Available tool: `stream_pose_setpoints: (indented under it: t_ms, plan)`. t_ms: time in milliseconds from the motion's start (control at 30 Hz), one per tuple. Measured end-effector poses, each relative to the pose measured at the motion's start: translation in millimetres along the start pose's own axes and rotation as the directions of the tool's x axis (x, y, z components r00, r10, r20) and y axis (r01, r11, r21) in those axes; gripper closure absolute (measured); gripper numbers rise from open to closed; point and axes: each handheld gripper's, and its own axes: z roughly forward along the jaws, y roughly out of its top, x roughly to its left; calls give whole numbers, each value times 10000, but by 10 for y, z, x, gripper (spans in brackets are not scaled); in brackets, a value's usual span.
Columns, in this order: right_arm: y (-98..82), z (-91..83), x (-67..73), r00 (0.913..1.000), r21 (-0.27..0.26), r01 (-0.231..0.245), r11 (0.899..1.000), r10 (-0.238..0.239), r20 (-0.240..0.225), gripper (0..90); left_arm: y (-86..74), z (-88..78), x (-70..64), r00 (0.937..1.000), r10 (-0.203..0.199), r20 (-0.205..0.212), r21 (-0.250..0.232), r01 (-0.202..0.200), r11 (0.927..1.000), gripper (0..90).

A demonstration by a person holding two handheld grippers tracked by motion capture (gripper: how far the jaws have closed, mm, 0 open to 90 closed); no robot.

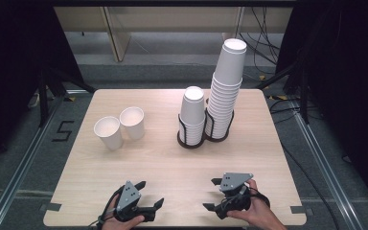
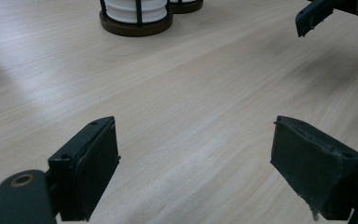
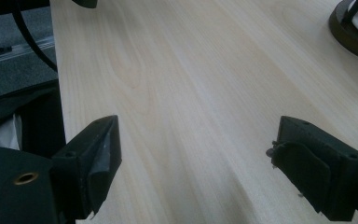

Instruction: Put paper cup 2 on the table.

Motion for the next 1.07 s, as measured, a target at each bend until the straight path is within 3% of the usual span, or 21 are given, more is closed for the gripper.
stream_pose_setpoints:
  t_ms: [500, 767, 867, 1067]
  plan:
    - [-24, 58, 20, 9999, 185, 161, 9997, -160, -59, 158, 4, 43, 49, 9999, 95, -82, 99, -95, 9999, 144]
    - [-39, 51, 27, 9999, 304, -114, 9995, 117, -109, 158, 9, 58, 40, 9999, 95, -65, 96, -94, 9999, 144]
    - [-40, 57, 12, 9999, 251, 49, 9997, -46, -111, 158, 12, 79, 45, 10000, 80, 7, 15, -80, 10000, 144]
    - [-46, 51, 1, 9999, 259, -121, 9996, 123, -83, 158, 29, 85, 62, 9998, 183, -87, 239, -181, 9996, 144]
